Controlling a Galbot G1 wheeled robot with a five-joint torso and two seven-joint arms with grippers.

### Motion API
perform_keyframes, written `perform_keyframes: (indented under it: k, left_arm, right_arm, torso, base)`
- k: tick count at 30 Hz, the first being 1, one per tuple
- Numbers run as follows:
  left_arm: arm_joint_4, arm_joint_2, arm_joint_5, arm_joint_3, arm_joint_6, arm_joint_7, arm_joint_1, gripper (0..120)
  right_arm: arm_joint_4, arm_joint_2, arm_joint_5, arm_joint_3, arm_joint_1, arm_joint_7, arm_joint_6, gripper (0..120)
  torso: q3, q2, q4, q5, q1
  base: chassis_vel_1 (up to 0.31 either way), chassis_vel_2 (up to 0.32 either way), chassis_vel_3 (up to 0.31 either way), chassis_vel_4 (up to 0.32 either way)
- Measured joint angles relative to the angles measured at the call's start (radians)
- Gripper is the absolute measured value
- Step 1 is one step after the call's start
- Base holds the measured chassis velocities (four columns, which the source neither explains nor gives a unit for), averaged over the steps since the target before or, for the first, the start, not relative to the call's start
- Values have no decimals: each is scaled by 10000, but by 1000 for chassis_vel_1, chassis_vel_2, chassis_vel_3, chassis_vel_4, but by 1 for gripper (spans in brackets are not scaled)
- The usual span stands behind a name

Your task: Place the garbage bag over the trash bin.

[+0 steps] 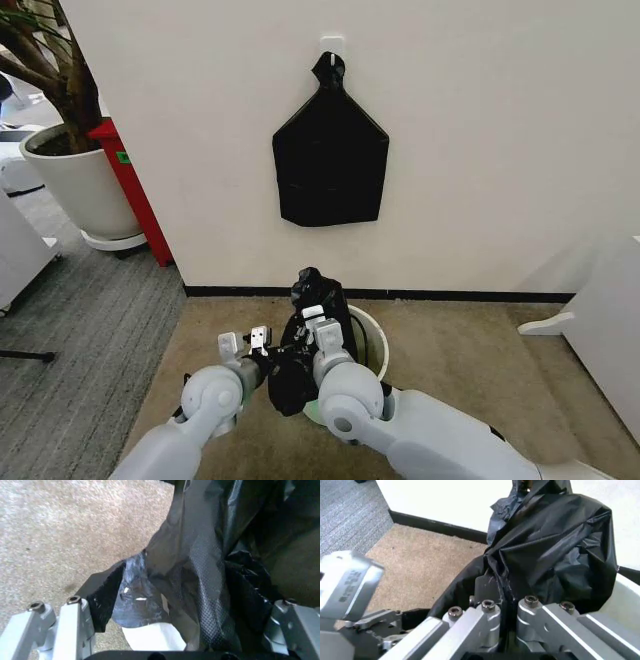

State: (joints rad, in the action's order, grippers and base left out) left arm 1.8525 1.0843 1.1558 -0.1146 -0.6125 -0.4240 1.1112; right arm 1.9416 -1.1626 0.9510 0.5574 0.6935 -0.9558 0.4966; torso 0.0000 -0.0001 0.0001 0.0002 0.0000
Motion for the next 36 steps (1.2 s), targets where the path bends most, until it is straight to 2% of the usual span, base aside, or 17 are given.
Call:
perform_keyframes:
  k: [3, 7, 11, 13, 23, 36]
  left_arm:
    - [-126, 16, 127, 128, -244, 10, -247, 74]
    - [-347, 85, 172, 344, -372, 33, -548, 56]
    - [-361, 134, 208, 418, -521, 19, -622, 47]
    - [-362, 163, 174, 447, -541, 18, -628, 35]
    - [-364, 108, 95, 122, -567, 115, -337, 1]
    - [-192, 108, -192, -375, -491, 293, 68, 1]
  right_arm:
    - [18, 35, 1, -6, -2, 0, -30, 0]
    - [29, 39, -25, -40, 51, 14, -56, 0]
    - [26, 30, -70, -44, 88, 35, -80, 0]
    - [-5, 18, -101, -67, 92, 52, -111, 0]
    - [-103, 5, -130, -100, 52, 113, -154, 0]
    - [-2, 23, -71, -124, -56, 69, -154, 0]
  torso:
    - [0, 0, 0, 1, 0]
    - [0, 0, -1, 0, 0]
    - [0, 0, -1, -1, 0]
    - [0, 0, 0, -1, 0]
    - [0, 0, -1, -2, 0]
    - [1, 0, -3, -4, 0]
  base:
    - [0, 0, 0, 0]
    - [0, 0, 0, 0]
    - [0, 0, 0, 0]
    - [0, 0, 0, 0]
    - [0, 0, 0, 0]
    - [0, 0, 0, 0]
